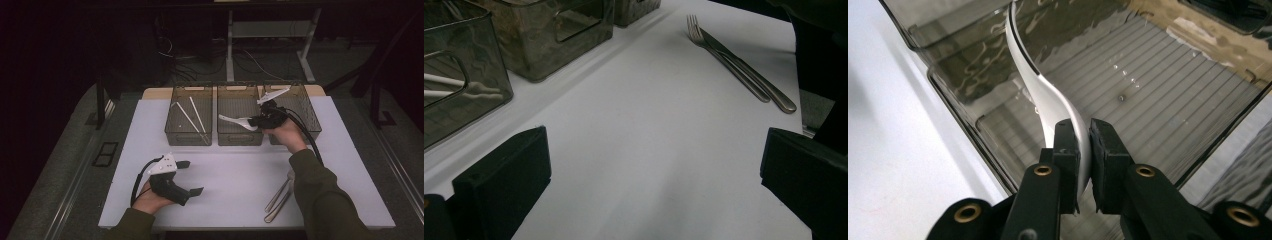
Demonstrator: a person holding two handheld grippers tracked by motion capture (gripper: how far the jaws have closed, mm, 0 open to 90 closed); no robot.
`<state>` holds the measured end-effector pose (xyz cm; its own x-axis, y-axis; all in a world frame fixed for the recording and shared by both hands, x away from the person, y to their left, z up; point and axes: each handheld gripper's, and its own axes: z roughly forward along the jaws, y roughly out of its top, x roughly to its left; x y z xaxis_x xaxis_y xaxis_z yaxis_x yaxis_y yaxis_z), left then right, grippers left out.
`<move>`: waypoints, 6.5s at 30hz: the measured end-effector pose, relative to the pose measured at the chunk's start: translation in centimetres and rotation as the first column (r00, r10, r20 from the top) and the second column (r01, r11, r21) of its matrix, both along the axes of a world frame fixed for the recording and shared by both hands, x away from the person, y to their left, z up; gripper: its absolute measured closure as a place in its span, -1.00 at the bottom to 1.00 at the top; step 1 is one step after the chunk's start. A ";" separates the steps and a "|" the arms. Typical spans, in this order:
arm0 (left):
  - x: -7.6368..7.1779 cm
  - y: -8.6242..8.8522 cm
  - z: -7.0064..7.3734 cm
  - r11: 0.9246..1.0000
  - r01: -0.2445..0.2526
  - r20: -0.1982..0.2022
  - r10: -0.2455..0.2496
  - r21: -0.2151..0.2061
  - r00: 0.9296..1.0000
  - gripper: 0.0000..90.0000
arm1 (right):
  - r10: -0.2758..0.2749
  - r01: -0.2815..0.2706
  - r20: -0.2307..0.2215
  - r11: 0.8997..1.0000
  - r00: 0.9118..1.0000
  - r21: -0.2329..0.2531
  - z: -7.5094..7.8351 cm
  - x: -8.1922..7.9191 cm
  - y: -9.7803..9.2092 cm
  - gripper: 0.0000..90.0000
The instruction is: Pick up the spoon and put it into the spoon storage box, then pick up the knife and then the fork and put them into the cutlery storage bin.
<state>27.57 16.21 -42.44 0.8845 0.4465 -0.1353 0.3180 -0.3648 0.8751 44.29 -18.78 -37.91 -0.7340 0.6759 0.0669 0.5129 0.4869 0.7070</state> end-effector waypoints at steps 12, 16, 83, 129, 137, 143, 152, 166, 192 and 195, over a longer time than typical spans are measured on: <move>0.0 0.0 0.0 1.000 0.003 0.001 -0.003 0.005 1.000 -1.00 | -0.017 0.022 -0.050 0.995 0.999 0.097 -0.1 -0.1 -0.5 0.33; 0.0 -0.1 0.0 1.000 0.002 -0.001 -0.002 0.006 1.000 -1.00 | -0.028 0.035 -0.055 0.991 0.998 0.128 0.3 -0.7 -1.1 0.15; -0.2 0.1 0.0 1.000 -0.016 0.003 0.016 0.022 1.000 -1.00 | 0.233 -0.234 -0.101 0.972 0.967 0.000 -5.8 -18.1 -7.5 0.99; -0.2 0.0 0.0 0.999 -0.026 0.001 0.026 0.019 1.000 -1.00 | 0.238 -0.240 -0.033 0.969 0.971 -0.059 -6.5 -14.1 -3.9 0.99; -0.2 0.0 0.0 1.000 -0.024 0.002 0.024 0.018 1.000 -1.00 | 0.208 -0.209 -0.030 0.977 0.978 -0.051 -6.6 -12.6 -3.2 0.99; -0.2 0.0 0.0 1.000 -0.022 0.002 0.022 0.020 1.000 -1.00 | 0.250 -0.251 -0.039 0.967 0.968 -0.048 -6.6 -13.1 -1.8 0.99; -0.2 0.0 0.0 1.000 -0.023 0.002 0.023 0.018 1.000 -1.00 | 0.268 -0.269 -0.027 0.962 0.963 -0.039 -6.6 -12.7 0.3 0.99; -0.2 0.0 0.0 1.000 -0.022 0.001 0.022 0.017 1.000 -1.00 | 0.245 -0.246 -0.016 0.967 0.969 -0.064 -6.7 -10.3 3.8 0.99; -0.1 0.0 -0.1 1.000 -0.019 -0.004 0.019 0.024 1.000 -1.00 | 0.186 -0.186 -0.018 0.982 0.982 -0.030 -4.5 -7.9 -6.3 0.49; -0.1 0.1 -0.1 1.000 -0.018 -0.003 0.018 0.021 1.000 -1.00 | 0.197 -0.199 -0.046 0.978 0.979 -0.056 -5.3 -7.8 -6.7 0.48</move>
<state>27.44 16.27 -42.52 0.8760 0.4649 -0.1285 0.3274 -0.3774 0.8662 36.49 -25.45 -43.20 -0.8511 0.5213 0.0624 0.4292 0.6224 0.6545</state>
